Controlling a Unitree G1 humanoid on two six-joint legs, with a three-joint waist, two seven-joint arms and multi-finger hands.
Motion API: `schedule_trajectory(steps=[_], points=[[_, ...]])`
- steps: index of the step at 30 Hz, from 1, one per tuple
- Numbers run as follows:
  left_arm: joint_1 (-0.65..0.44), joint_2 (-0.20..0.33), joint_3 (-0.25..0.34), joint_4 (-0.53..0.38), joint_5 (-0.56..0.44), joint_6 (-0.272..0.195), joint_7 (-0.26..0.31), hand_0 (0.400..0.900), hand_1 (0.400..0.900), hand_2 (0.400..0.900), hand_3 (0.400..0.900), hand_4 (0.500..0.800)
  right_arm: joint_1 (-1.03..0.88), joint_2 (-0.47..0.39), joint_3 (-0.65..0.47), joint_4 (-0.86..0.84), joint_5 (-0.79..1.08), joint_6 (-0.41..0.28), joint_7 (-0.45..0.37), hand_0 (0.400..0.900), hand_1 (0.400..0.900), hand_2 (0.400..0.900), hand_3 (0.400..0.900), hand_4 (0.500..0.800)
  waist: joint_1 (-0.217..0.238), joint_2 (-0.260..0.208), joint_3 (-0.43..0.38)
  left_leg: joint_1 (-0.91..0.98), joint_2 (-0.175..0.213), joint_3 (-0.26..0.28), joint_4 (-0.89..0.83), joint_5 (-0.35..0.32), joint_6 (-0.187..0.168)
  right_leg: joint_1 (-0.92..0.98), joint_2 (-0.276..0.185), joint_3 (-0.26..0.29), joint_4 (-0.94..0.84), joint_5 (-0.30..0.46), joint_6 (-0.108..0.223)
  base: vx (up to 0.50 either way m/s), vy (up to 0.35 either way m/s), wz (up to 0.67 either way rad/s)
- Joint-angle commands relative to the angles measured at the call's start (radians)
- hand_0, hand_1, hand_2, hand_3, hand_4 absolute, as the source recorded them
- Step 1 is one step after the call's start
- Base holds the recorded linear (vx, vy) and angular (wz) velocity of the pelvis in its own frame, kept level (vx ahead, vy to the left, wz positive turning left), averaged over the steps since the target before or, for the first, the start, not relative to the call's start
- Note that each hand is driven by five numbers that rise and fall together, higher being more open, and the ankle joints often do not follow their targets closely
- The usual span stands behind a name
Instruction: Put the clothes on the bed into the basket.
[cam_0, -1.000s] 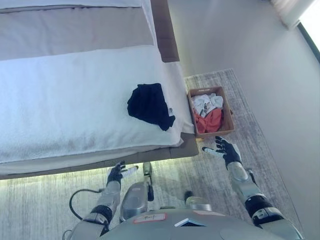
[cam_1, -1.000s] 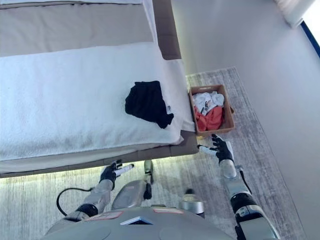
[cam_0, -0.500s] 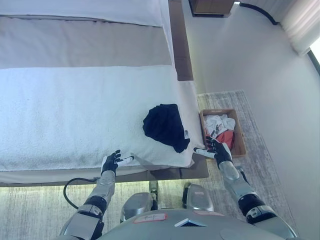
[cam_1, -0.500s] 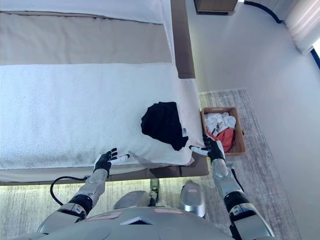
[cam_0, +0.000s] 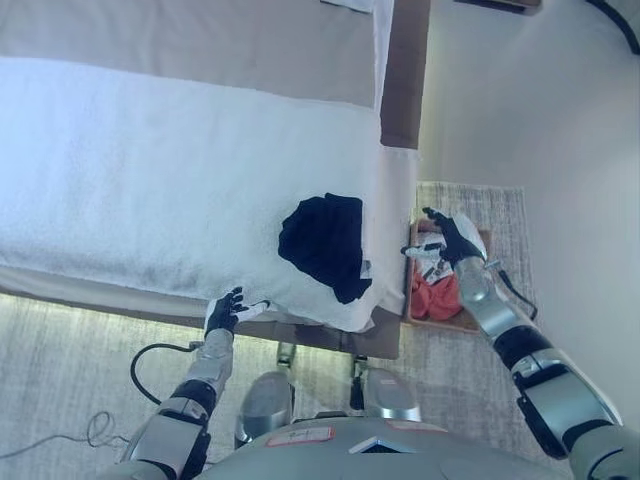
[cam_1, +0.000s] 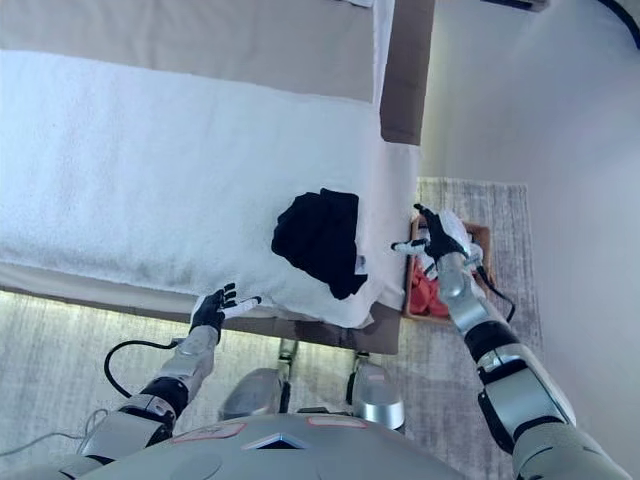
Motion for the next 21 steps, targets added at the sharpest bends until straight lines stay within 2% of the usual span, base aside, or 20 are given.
schedule_trajectory(steps=[1,4,11,21], points=[[-0.082,-0.002,-0.052,-0.020,-0.021,-0.042,-0.009,0.900,0.900,0.900,0.900,0.800,-0.185,-0.030,0.042,-0.016,0.112,-0.074,0.015,0.900,0.900,0.900,0.900,0.800,0.008,-0.039,0.000,0.033,0.074,0.050,-0.005,-0.063,-0.031,-0.094,-0.024,0.037,0.091,-0.012,0.021,-0.02,-0.127,0.11],[-0.110,-0.013,-0.085,-0.027,-0.050,-0.041,-0.010,0.900,0.900,0.900,0.900,0.800,-0.283,-0.011,0.097,0.023,0.171,-0.081,0.037,0.900,0.900,0.900,0.900,0.800,0.023,-0.071,0.038,-0.005,0.091,0.047,-0.003,-0.050,-0.040,-0.107,-0.008,0.023,0.057,0.002,0.019,-0.04,-0.093,0.04],[-0.153,-0.011,-0.093,0.019,-0.068,-0.043,-0.001,0.900,0.900,0.900,0.900,0.800,-0.407,0.032,0.164,0.103,0.195,-0.076,0.047,0.900,0.900,0.900,0.900,0.800,0.050,-0.106,0.084,-0.070,0.096,0.032,-0.005,-0.023,-0.057,-0.127,0.003,0.016,0.005,0.023,0.020,-0.01,0.015,0.08],[-0.235,0.002,-0.133,0.015,-0.100,-0.067,0.016,0.900,0.900,0.900,0.900,0.800,-0.516,0.056,0.157,0.281,0.264,-0.063,0.048,0.900,0.900,0.900,0.900,0.800,0.094,-0.085,0.137,-0.225,0.056,-0.049,-0.005,0.035,-0.076,-0.214,-0.020,-0.035,-0.001,0.052,0.031,-0.03,0.041,0.26]])
